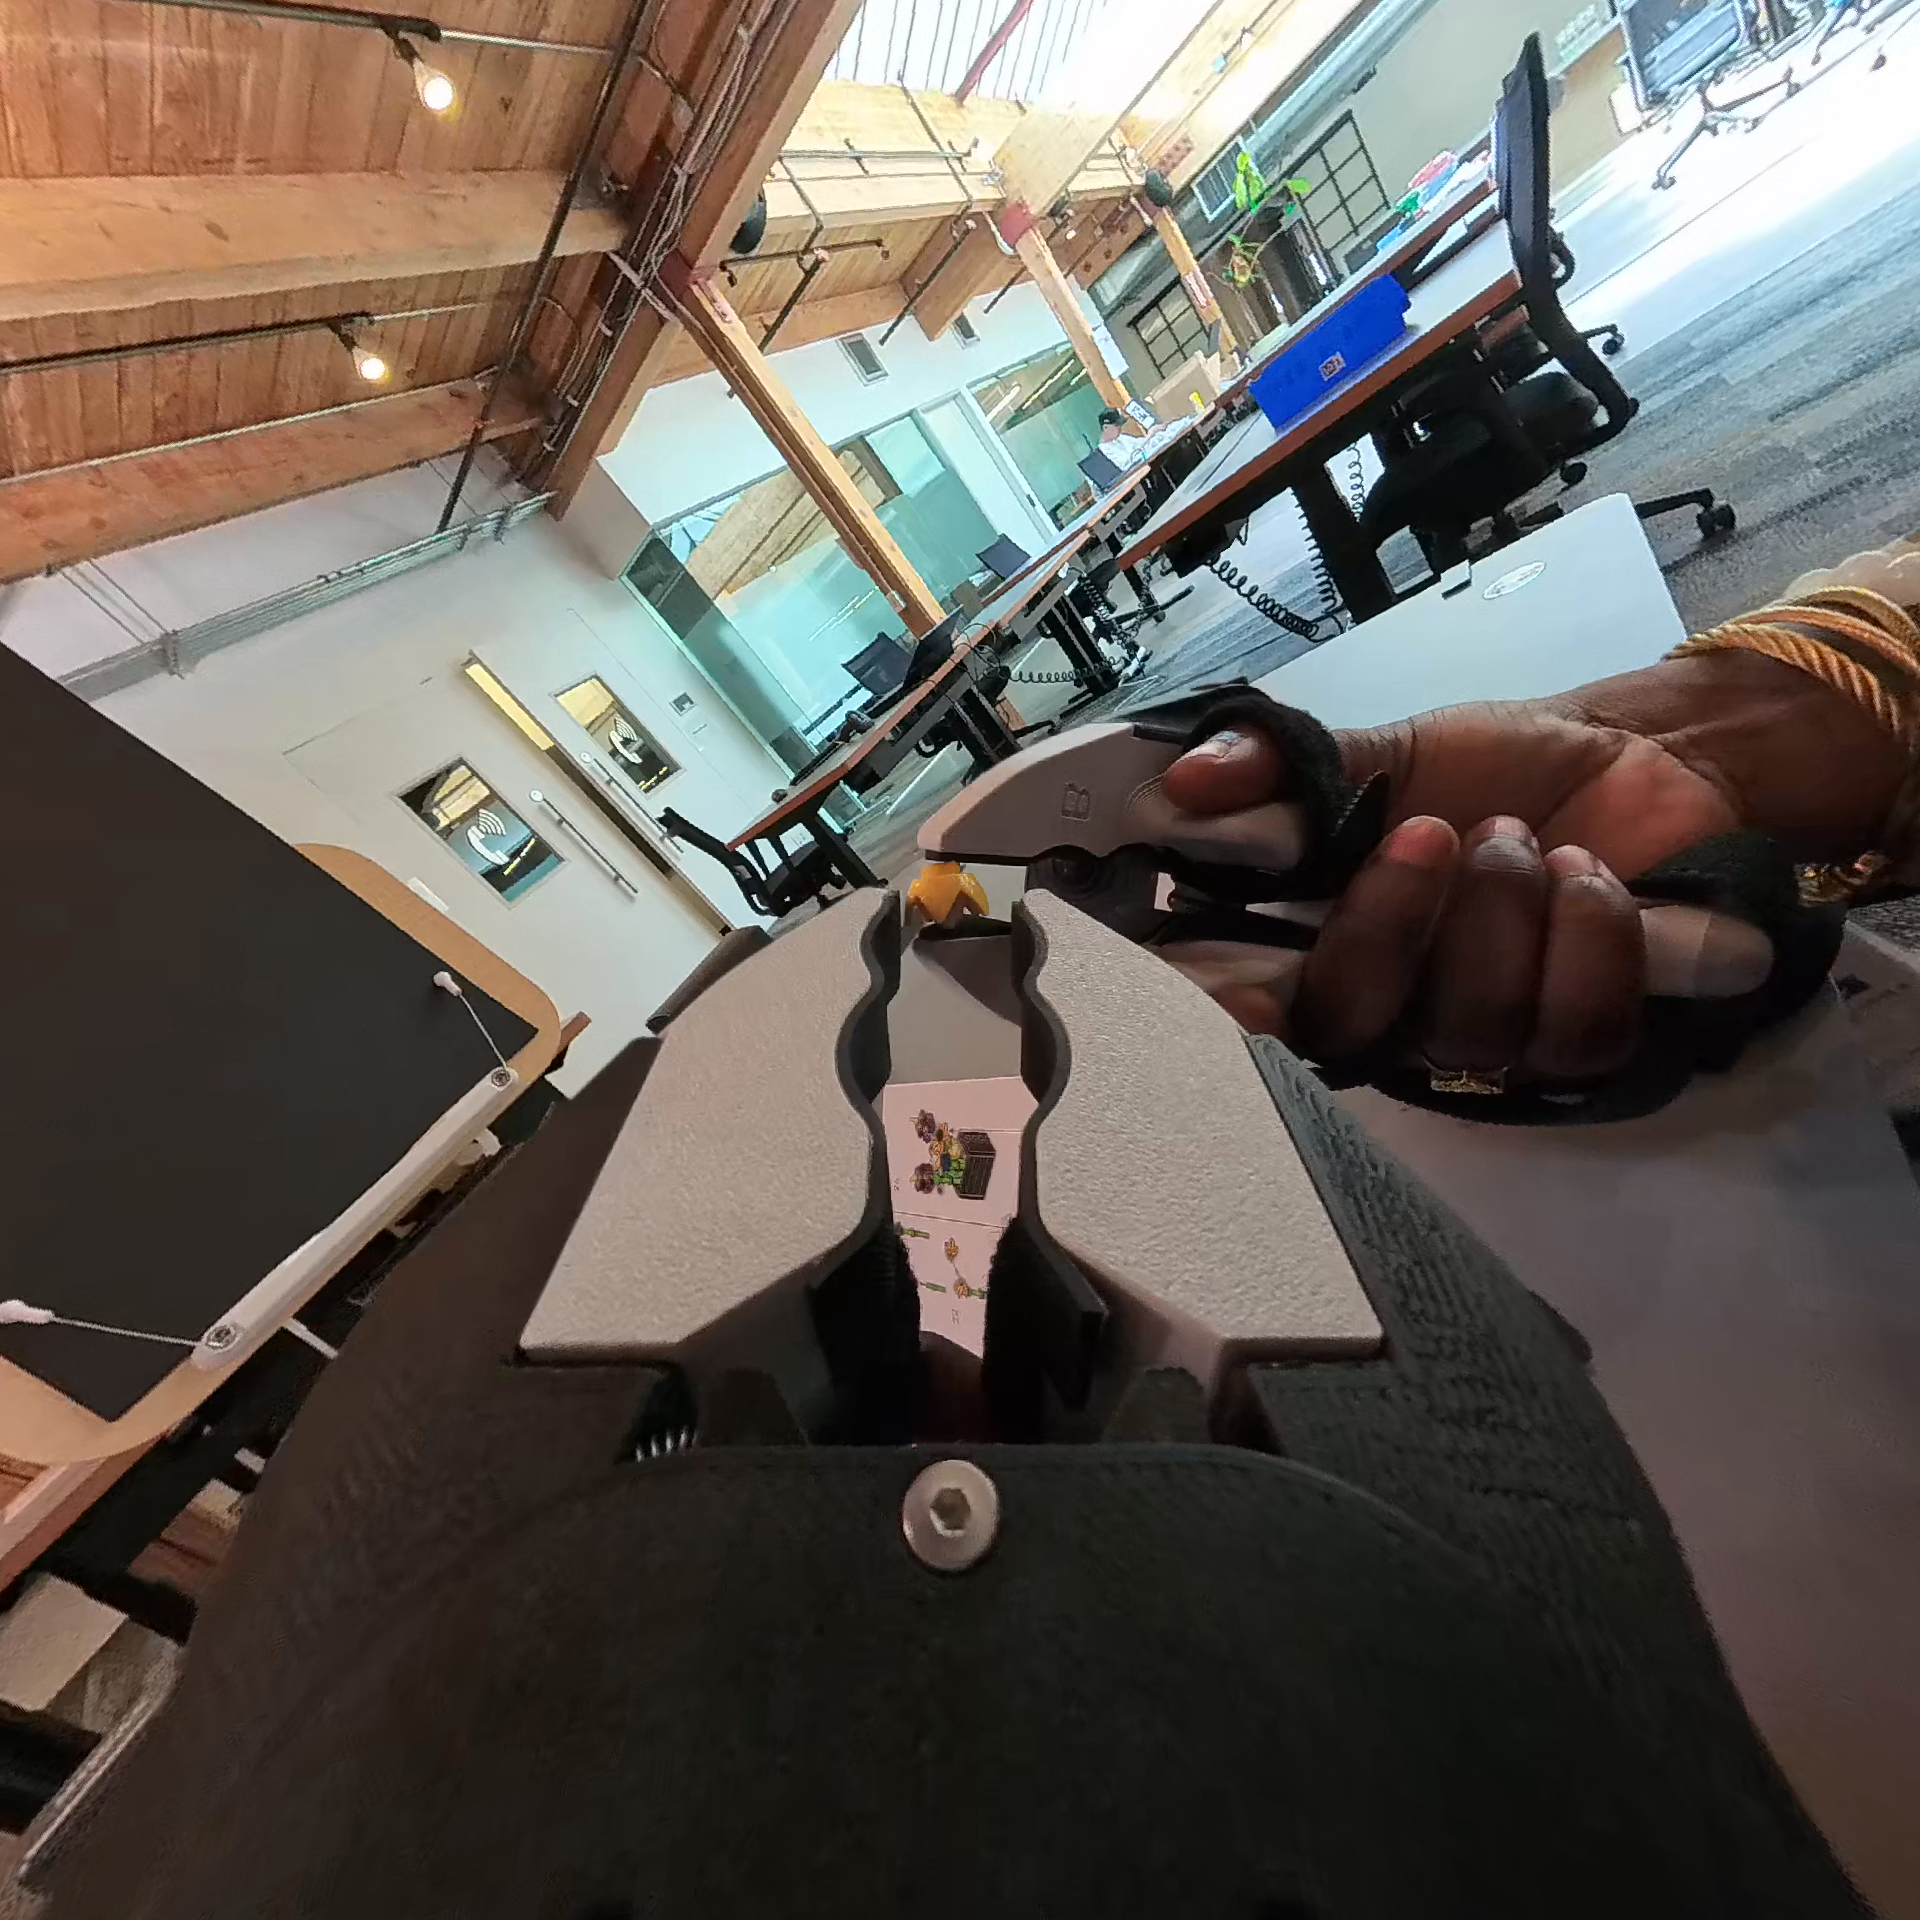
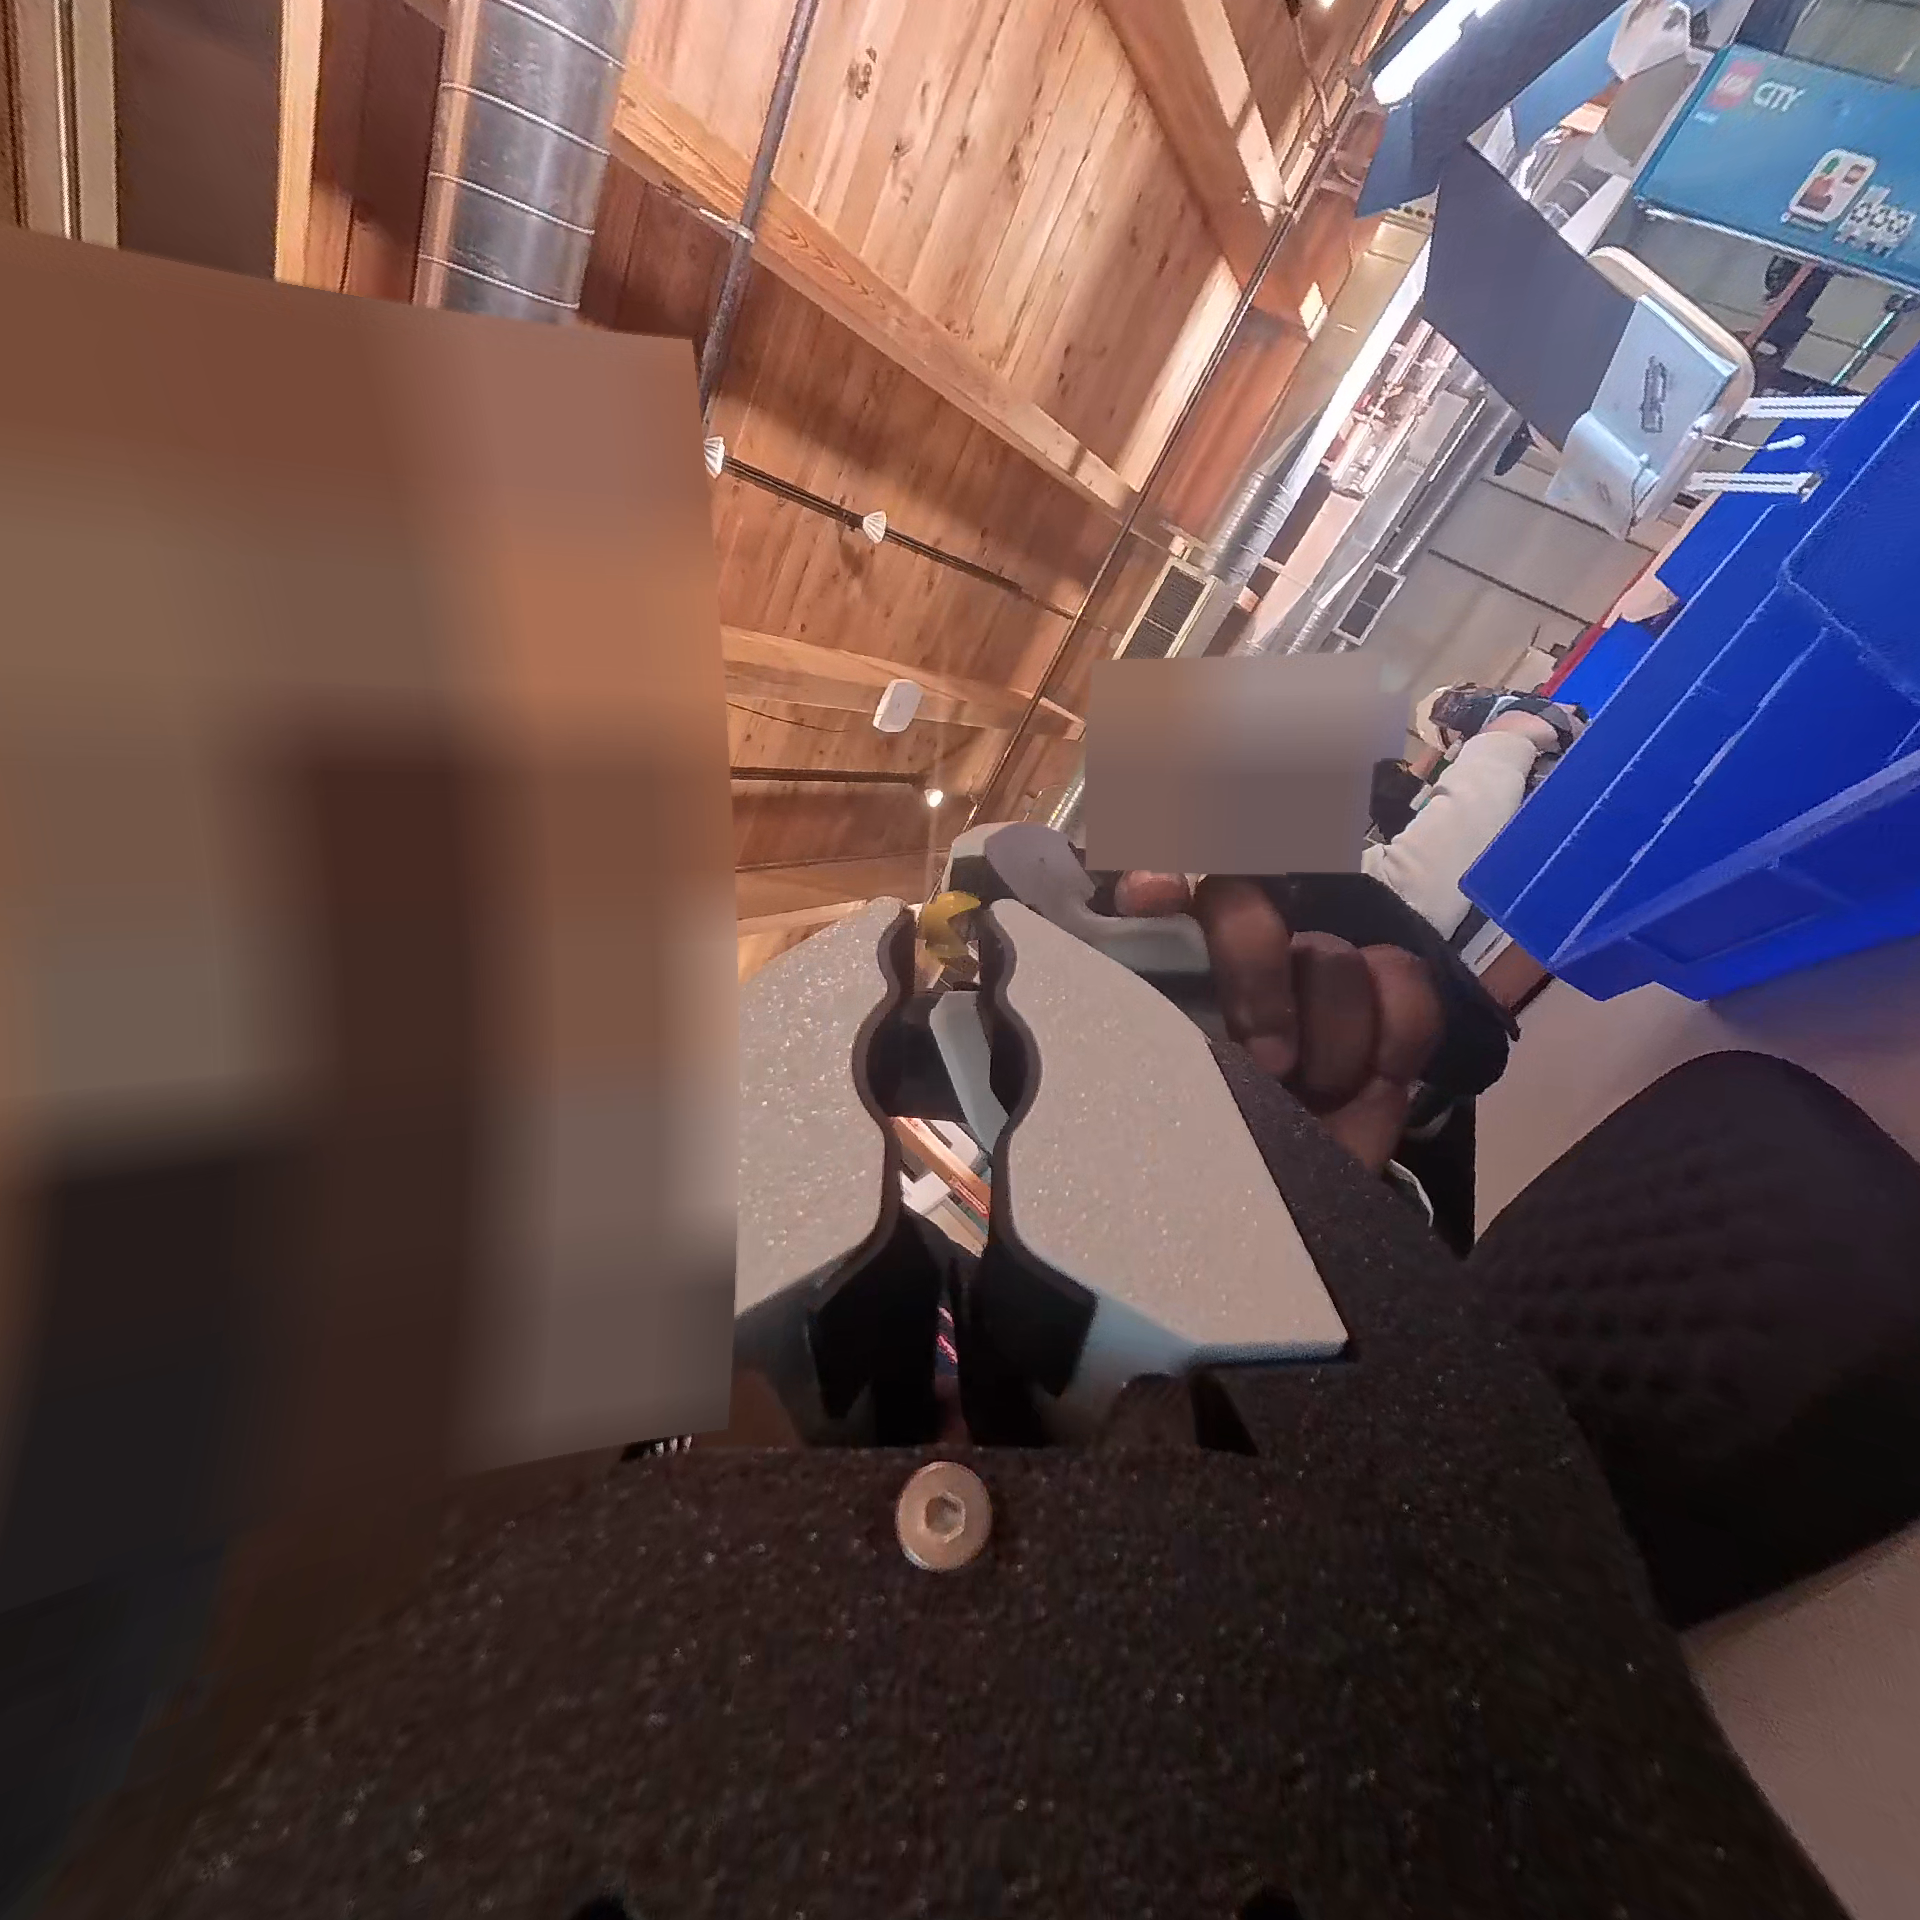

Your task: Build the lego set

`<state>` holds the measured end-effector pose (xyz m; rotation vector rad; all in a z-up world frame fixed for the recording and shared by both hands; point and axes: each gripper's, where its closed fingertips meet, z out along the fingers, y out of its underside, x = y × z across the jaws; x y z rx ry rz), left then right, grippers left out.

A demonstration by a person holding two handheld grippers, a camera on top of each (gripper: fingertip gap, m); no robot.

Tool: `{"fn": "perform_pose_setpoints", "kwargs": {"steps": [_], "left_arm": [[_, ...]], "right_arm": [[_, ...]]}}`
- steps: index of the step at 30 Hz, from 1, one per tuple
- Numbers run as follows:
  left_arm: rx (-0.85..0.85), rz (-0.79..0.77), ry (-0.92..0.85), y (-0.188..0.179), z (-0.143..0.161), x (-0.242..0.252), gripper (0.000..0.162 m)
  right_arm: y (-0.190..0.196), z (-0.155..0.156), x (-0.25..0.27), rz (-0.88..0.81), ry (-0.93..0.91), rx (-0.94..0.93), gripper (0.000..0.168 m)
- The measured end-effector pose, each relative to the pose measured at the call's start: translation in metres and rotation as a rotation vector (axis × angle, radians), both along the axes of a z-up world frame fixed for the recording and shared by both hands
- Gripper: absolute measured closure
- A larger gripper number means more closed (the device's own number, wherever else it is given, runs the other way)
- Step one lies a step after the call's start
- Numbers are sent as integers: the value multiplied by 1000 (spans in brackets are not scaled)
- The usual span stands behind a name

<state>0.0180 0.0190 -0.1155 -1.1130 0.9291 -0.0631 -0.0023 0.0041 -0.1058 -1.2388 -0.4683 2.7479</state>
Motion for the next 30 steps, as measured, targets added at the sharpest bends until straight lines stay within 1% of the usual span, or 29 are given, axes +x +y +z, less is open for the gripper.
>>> {"fn": "perform_pose_setpoints", "kwargs": {"steps": [5,8,10,15,18,25,30], "left_arm": [[-62,-17,-37,0,-1,0,142],[-93,-39,-56,-2,-1,0,147],[-112,-53,-63,-2,-2,0,147],[-100,-49,-61,-3,-2,0,145],[-123,-62,-65,-3,-2,0,147],[-112,-61,-62,-4,-2,-1,145],[-137,-78,-56,-5,-4,0,147]], "right_arm": [[0,-1,1,-7,4,5,157],[0,-1,1,-4,6,13,157],[-1,-2,2,-4,6,18,157],[1,-1,2,-18,9,30,157],[1,-3,3,-14,3,40,157],[1,-5,3,-12,-12,61,157],[1,-7,3,-13,-24,69,157]]}}
